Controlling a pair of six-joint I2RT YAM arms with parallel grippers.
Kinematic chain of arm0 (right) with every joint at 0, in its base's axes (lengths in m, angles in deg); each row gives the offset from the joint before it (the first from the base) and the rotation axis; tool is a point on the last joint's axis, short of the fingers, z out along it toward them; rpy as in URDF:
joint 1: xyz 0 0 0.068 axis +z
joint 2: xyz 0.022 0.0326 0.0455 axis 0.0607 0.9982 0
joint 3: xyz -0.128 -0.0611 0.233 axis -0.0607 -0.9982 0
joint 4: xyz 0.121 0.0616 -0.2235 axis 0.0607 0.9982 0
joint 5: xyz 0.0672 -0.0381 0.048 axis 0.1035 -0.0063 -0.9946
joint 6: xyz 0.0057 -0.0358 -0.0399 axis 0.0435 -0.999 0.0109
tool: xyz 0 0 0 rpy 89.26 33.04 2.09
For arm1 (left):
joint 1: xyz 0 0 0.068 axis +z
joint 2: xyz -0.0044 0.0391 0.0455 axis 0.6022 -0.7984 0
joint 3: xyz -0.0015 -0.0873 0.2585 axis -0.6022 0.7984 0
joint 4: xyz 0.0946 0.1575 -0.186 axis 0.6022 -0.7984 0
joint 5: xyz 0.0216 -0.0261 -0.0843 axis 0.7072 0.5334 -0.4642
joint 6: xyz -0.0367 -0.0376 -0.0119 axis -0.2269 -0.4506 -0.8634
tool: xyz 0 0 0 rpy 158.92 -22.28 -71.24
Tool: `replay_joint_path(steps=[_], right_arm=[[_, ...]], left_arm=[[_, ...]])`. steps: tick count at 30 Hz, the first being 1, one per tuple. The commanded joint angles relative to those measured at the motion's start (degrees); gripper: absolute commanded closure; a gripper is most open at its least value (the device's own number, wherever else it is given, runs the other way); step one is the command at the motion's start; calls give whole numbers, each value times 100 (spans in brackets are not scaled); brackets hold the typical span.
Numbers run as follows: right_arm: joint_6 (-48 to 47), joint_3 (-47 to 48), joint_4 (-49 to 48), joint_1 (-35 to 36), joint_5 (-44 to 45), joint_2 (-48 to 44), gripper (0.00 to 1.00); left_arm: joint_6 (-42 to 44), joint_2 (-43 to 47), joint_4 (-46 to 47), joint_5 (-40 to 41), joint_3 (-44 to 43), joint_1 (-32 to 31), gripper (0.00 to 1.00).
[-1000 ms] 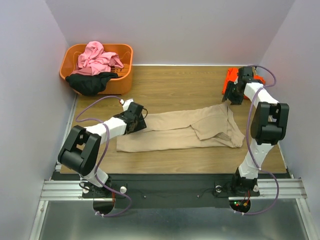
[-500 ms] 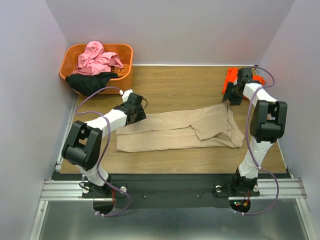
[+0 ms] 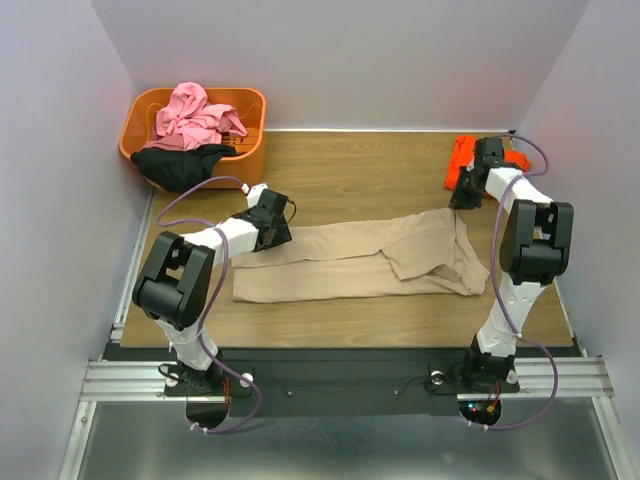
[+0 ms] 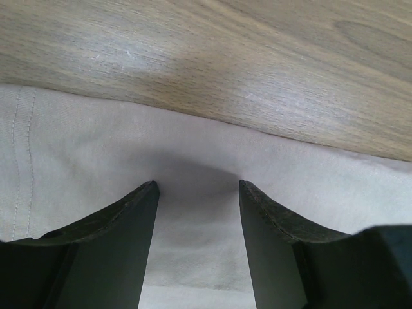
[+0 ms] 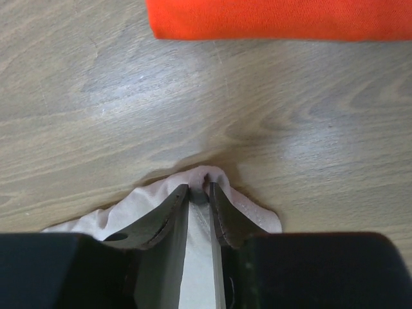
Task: Fold and stack the t-shirts
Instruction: Fold the tshirt
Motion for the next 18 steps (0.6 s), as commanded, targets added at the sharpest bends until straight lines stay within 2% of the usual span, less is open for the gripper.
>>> replay_joint_path(steps=[1,8,13,18], right_arm=[[41,-107,-244,-24,83,37,75],[68,-142,-279,-24,-23,143,79],[77,-151,-279,-24,-14,187,68],[77,-169,-288,-24,12,187,67]], left_arm=[[18,-9,55,46,213,41,36],[-70,62,160,-50,503,102,36],[-70,97,169,-50,548,111,36],[-70,105,178,-68,530,120,36]])
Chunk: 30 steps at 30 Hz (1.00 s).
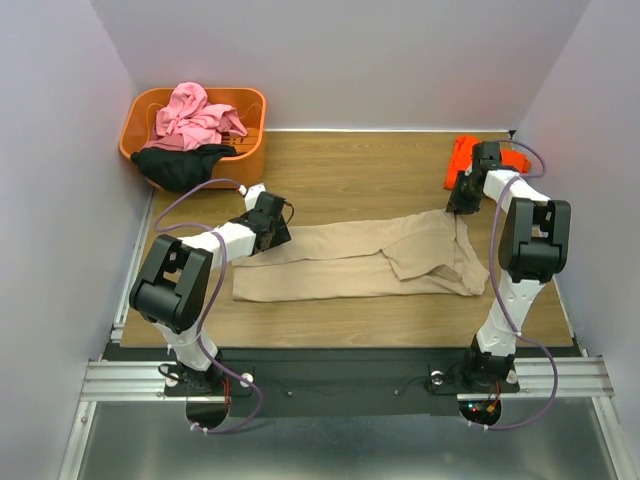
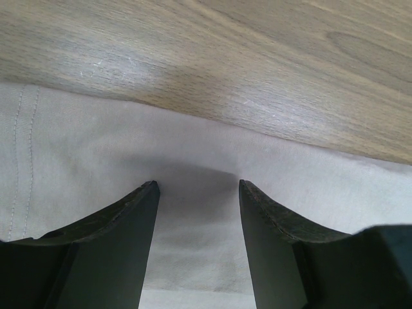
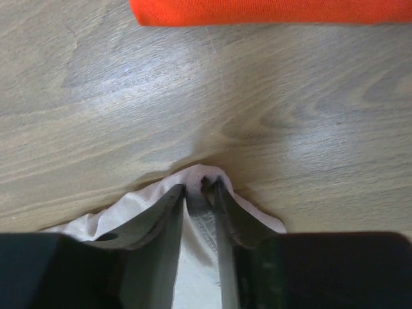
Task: Fold and stack the t-shirts
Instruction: Fold the tshirt
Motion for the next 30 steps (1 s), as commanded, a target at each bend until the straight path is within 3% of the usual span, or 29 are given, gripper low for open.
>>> replay_joint_path(steps=[1,7,11,19,25,27,30], right_arm=[[4,-64,-231,-24,19,40,70],[162,-81,-214,-50,388,-82,100],[382,-195,-222,-287,617,-197,100],[558,-283,-214,-806,160,-285,99],[532,-231,-222,-859,-86,-258,95],[505,-205,-222,-859,-218,-293,87],[479,-169,-222,-859,-315,-442,65]], left_arm=[[-44,-19,-303,-59,211,74,36],[-114,-37,-390,-42,299,153,36],[-228,86,-408,-94,422,223,40],[-413,122,-426,-94,519,232,41],[-378,122,-435,-50,519,232,41],[-290,95,-426,-33,475,223,41],[-141,86,-487,-24,282,223,40]])
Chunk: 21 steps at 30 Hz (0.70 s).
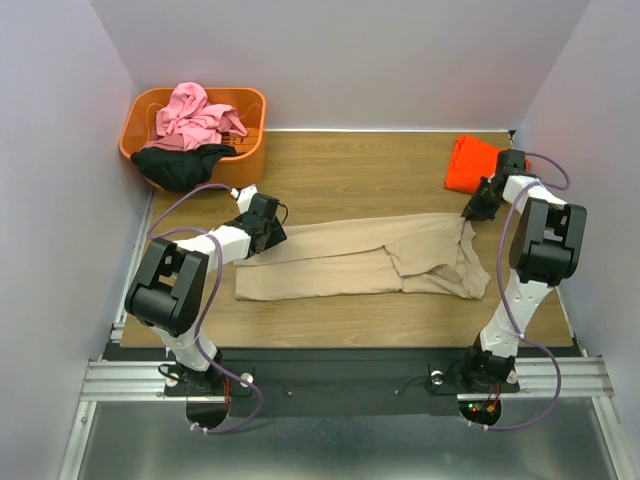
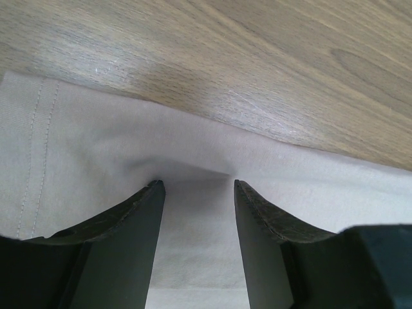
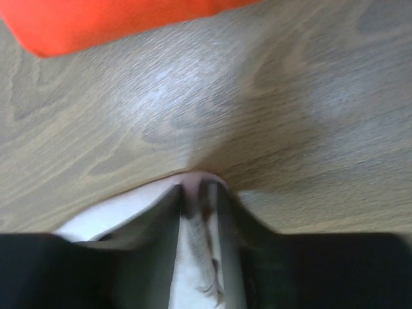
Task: Fold and stack the t-shirts
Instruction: Fold the tshirt
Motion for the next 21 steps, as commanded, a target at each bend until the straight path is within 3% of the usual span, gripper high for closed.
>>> replay_joint_path(steps=[1,7,13,21], right_arm=[[-94,102,-165,-99,-81,-460,62],[-190,-73,-157,-90,-72,-1092,50],[-173,-758,-130,191,-310,-1761,49],[47,-1575,-42,1211,-424,-1867,49]], left_arm=[[242,-75,-756,116,-42,51,39],[470,161,-1125,371,-683,42,31],[725,312,-1284,459,-1132,-134,23],[1095,13,-951,-208,-1107,-468,16]])
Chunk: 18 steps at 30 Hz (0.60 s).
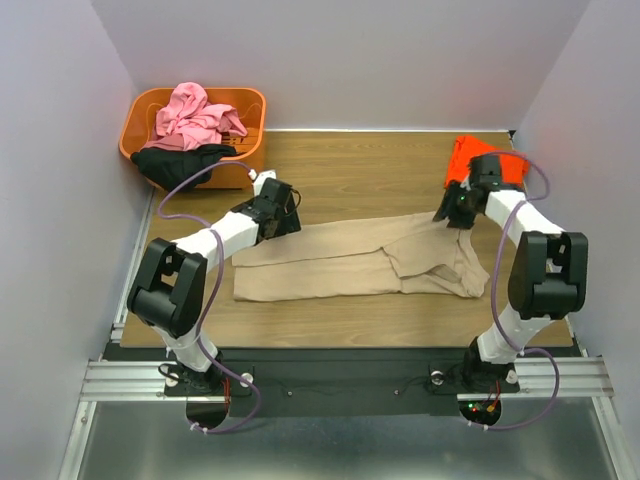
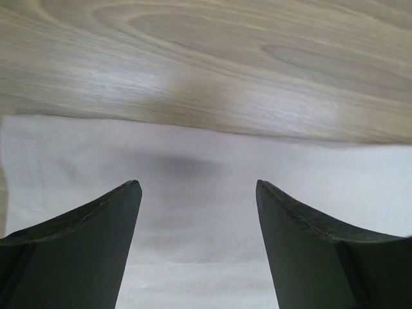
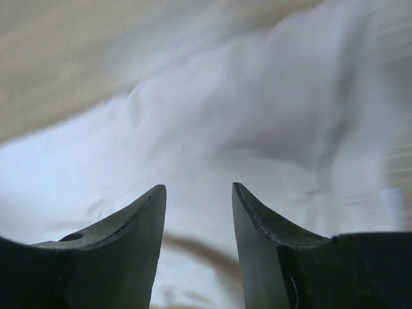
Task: Fold and stack the t-shirts
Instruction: Fold the tshirt
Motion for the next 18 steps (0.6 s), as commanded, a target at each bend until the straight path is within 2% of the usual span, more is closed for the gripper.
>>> replay_joint_path(steps=[1,8,18], right_arm=[[169,-291,15,282,-140,43,49],[-15,-134,14,335,-96,562,49],[-85,718,14,405,-78,1853,49]], left_arm=[[214,-29,276,-525,26,-105,16],[143,-205,602,-826,448,-158,15],[12,-187,594,-861,913,-325,15]])
